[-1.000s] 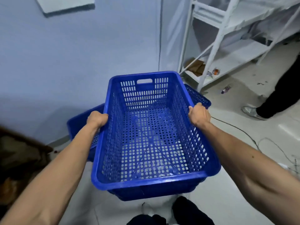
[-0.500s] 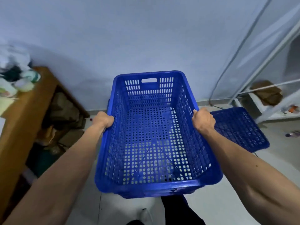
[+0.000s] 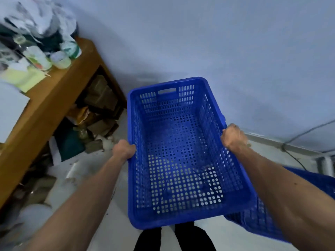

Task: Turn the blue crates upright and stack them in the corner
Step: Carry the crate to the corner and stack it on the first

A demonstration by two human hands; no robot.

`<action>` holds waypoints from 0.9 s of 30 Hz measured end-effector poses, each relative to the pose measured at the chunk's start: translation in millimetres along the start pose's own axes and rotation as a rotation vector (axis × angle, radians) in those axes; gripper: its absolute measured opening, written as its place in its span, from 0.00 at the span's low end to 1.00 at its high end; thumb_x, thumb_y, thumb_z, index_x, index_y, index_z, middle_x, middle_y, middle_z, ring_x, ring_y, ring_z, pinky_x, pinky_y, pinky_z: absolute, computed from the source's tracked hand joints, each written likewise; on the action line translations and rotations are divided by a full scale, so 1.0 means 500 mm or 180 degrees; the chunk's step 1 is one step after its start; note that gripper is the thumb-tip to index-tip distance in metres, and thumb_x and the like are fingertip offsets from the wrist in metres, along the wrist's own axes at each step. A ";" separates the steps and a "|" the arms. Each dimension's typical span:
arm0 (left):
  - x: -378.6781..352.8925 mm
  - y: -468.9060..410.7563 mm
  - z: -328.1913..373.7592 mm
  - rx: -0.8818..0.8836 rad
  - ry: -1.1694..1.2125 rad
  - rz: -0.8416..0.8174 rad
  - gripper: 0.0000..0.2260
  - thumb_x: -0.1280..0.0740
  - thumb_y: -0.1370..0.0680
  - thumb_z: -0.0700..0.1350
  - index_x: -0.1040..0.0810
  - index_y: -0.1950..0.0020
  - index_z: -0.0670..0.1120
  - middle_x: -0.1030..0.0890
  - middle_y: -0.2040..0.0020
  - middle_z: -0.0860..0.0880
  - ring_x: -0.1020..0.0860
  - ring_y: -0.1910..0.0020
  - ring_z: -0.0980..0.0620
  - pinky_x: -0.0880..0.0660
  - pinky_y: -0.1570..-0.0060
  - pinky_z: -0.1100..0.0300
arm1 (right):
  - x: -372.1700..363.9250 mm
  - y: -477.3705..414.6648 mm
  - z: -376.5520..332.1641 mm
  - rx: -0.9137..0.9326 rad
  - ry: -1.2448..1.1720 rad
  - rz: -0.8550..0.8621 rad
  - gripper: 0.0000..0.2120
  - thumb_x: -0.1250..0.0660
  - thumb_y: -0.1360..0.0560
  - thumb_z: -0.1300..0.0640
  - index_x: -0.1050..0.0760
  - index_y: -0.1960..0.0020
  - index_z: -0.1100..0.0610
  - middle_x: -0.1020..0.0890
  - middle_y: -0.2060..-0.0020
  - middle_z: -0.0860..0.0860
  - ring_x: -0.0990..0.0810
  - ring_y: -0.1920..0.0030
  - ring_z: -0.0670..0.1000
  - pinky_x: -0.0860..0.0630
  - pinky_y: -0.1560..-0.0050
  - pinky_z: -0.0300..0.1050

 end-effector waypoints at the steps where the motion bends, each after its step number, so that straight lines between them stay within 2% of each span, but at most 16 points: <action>1: -0.009 -0.022 -0.005 0.0042 0.0110 0.0000 0.12 0.35 0.21 0.47 0.23 0.50 0.38 0.19 0.48 0.40 0.20 0.50 0.41 0.21 0.46 0.50 | -0.002 -0.026 -0.020 0.0010 0.0052 -0.0040 0.13 0.39 0.21 0.58 0.30 0.39 0.64 0.22 0.45 0.60 0.20 0.48 0.61 0.22 0.47 0.56; 5: -0.046 -0.089 -0.018 0.0134 0.0422 0.0012 0.12 0.35 0.21 0.48 0.25 0.55 0.39 0.21 0.52 0.41 0.22 0.54 0.42 0.23 0.52 0.52 | -0.027 -0.112 -0.077 0.0001 0.0260 -0.0175 0.20 0.38 0.21 0.58 0.33 0.32 0.65 0.26 0.39 0.61 0.22 0.41 0.63 0.25 0.41 0.55; 8: -0.088 -0.125 -0.031 0.0290 0.0841 -0.0098 0.12 0.35 0.21 0.47 0.27 0.60 0.40 0.20 0.54 0.42 0.21 0.53 0.41 0.21 0.52 0.50 | -0.055 -0.165 -0.108 0.0005 0.0317 -0.0276 0.24 0.37 0.21 0.56 0.36 0.29 0.67 0.29 0.35 0.62 0.25 0.38 0.64 0.27 0.39 0.55; 11: -0.121 -0.146 -0.031 0.0303 0.1093 -0.0191 0.11 0.36 0.20 0.47 0.25 0.55 0.39 0.20 0.54 0.42 0.21 0.54 0.42 0.25 0.55 0.53 | -0.080 -0.213 -0.122 -0.0053 0.0323 -0.0260 0.26 0.36 0.21 0.55 0.37 0.28 0.67 0.31 0.34 0.62 0.26 0.36 0.65 0.28 0.38 0.55; 14: -0.151 -0.157 -0.025 0.0228 0.1415 -0.0334 0.11 0.37 0.18 0.45 0.22 0.52 0.39 0.18 0.54 0.43 0.21 0.56 0.44 0.24 0.56 0.53 | -0.096 -0.255 -0.125 -0.0050 0.0326 -0.0288 0.24 0.35 0.21 0.56 0.35 0.30 0.66 0.32 0.34 0.63 0.27 0.37 0.67 0.28 0.38 0.57; 17: -0.179 -0.168 -0.014 0.0179 0.1710 -0.0354 0.12 0.39 0.17 0.44 0.28 0.59 0.45 0.24 0.64 0.49 0.27 0.68 0.53 0.31 0.71 0.62 | -0.110 -0.305 -0.125 0.0041 0.0283 -0.0312 0.21 0.36 0.22 0.58 0.32 0.32 0.66 0.32 0.37 0.63 0.25 0.42 0.68 0.25 0.40 0.59; 18: -0.190 -0.173 -0.008 0.0159 0.1787 -0.0317 0.12 0.39 0.17 0.45 0.31 0.60 0.46 0.27 0.66 0.49 0.29 0.70 0.54 0.34 0.73 0.63 | -0.114 -0.322 -0.126 0.0070 0.0277 -0.0300 0.21 0.36 0.22 0.58 0.32 0.32 0.65 0.32 0.38 0.63 0.25 0.43 0.67 0.25 0.41 0.60; 21: -0.218 -0.177 0.007 0.0189 0.1995 -0.0261 0.09 0.38 0.17 0.46 0.29 0.54 0.43 0.23 0.62 0.47 0.24 0.67 0.53 0.30 0.70 0.62 | -0.118 -0.362 -0.138 0.0069 0.0253 -0.0284 0.21 0.37 0.22 0.59 0.32 0.31 0.64 0.33 0.38 0.62 0.25 0.44 0.66 0.24 0.42 0.59; 24: -0.248 -0.176 0.010 0.0258 0.2088 -0.0275 0.08 0.38 0.17 0.48 0.26 0.48 0.43 0.19 0.55 0.44 0.19 0.59 0.47 0.21 0.60 0.52 | -0.123 -0.386 -0.133 0.0055 0.0211 -0.0301 0.21 0.38 0.23 0.60 0.31 0.30 0.61 0.32 0.39 0.61 0.26 0.43 0.65 0.24 0.43 0.59; 26: -0.256 -0.180 0.007 0.0245 0.2107 -0.0272 0.09 0.38 0.17 0.49 0.26 0.47 0.44 0.19 0.54 0.43 0.18 0.55 0.45 0.20 0.55 0.48 | -0.129 -0.394 -0.127 0.0128 0.0218 -0.0225 0.23 0.37 0.23 0.59 0.32 0.29 0.60 0.31 0.39 0.60 0.27 0.42 0.64 0.25 0.42 0.60; 27: -0.257 -0.181 0.005 0.0243 0.2156 -0.0299 0.10 0.38 0.17 0.50 0.26 0.48 0.44 0.20 0.55 0.44 0.19 0.57 0.46 0.20 0.56 0.47 | -0.132 -0.394 -0.128 0.0165 0.0234 -0.0219 0.23 0.37 0.23 0.58 0.32 0.29 0.59 0.31 0.38 0.60 0.27 0.40 0.64 0.25 0.41 0.60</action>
Point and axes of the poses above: each hand's wrist, its own y-axis away from the middle knuckle, its own x-axis out of the back of the hand, z = x × y, the point moved 4 cm from there along -y, towards the middle knuckle
